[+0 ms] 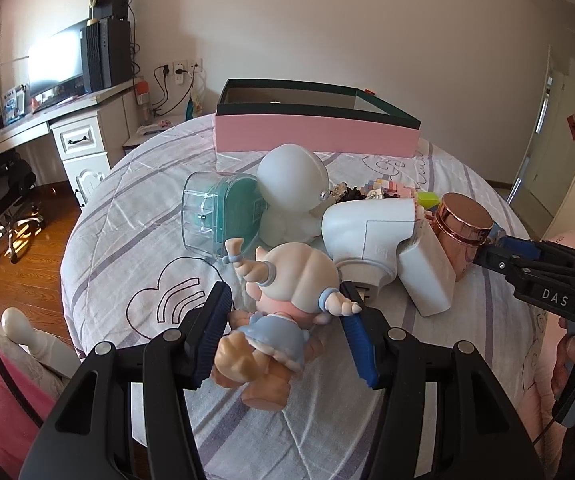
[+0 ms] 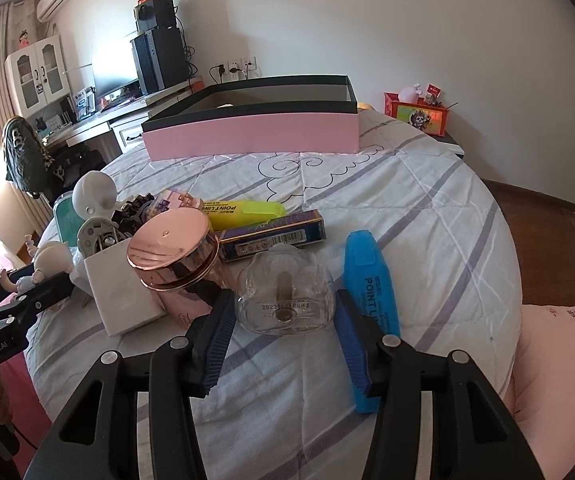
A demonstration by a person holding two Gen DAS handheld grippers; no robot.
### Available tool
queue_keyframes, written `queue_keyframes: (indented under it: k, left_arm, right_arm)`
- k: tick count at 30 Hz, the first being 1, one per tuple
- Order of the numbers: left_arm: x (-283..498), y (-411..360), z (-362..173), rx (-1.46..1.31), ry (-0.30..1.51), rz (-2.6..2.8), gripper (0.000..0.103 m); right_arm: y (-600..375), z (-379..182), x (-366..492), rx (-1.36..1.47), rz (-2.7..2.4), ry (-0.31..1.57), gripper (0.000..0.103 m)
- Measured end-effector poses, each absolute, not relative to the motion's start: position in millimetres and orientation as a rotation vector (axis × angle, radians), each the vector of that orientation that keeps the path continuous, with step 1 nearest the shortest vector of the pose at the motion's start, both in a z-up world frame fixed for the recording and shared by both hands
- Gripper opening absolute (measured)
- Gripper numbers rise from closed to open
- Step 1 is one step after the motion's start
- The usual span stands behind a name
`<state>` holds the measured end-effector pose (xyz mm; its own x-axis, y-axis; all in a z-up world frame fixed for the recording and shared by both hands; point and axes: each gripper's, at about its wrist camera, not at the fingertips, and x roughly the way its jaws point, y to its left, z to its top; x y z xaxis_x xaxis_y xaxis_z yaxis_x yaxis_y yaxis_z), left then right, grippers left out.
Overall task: Organize rigid objects
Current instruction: 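Carry the doll and bottle into the pink box and open both grippers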
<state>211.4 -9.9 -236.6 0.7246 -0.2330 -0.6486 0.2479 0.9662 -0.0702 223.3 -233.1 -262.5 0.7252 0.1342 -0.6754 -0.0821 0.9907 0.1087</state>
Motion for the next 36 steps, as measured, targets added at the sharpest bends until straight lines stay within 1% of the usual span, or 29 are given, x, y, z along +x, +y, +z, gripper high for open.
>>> queue_keyframes:
  k: [5,11,16,22,29,32,36]
  left_arm:
    - [213.4,-9.5,-234.1,0.020,0.708,-0.244,0.056]
    - [206.2,-12.8,-215.4,0.023,0.655,-0.262,0.056]
    - [203.4,-19.4,-190.6,0.021,0.610,-0.303,0.056]
    - [220.5,-37.8,-146.7,0.042,0.536,-0.360,0.056]
    - [278.2,-56.5,-101.0,0.101,0.479,-0.387,0.056]
    - [324.3,-61.4,-92.1,0.116,0.506,-0.390,0.056]
    - [391.2,-64.9,-95.9,0.133,0.573,-0.357,0.056]
  right_arm:
    - [-230.4,-262.1,235.4,0.055,0.117,0.740,0.051]
    - [-231.9,-255.3,228.4,0.056,0.121,0.723,0.051]
    - [-228.7,-223.2,210.7,0.037,0.122,0.633,0.051]
    - [-214.5,-182.9,220.9,-0.003,0.186,0.560,0.051]
    - [-202.2,-132.1,271.2,-0.055,0.270,0.505,0.051]
    - [-196.7,-119.1,315.4,-0.098,0.273,0.526,0.051]
    - [-196.2,-120.1,379.4,-0.093,0.276,0.582,0.051]
